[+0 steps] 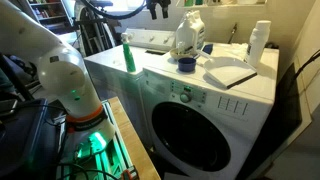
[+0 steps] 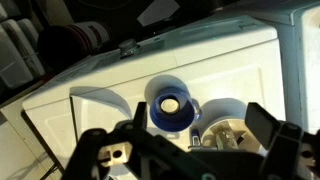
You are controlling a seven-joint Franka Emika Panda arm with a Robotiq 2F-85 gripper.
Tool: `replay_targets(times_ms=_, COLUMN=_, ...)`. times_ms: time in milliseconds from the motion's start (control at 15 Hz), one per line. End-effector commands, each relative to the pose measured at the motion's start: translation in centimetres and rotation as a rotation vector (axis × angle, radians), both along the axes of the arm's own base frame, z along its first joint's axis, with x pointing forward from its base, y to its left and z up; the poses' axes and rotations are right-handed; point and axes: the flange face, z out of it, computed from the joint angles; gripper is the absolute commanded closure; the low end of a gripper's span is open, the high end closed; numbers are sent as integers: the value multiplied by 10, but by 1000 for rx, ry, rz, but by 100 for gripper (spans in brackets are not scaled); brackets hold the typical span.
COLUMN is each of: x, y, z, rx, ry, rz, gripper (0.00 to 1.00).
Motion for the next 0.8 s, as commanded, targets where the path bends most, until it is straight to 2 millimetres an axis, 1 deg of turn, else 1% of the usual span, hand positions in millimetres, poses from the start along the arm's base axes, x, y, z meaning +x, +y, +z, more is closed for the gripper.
replay_targets(times_ms=0, x=0, y=0, z=1, rx=0, ry=1, rz=0, gripper=0)
replay_targets(times_ms=733, x=0, y=0, z=1, rx=0, ry=0, rz=0, gripper=0)
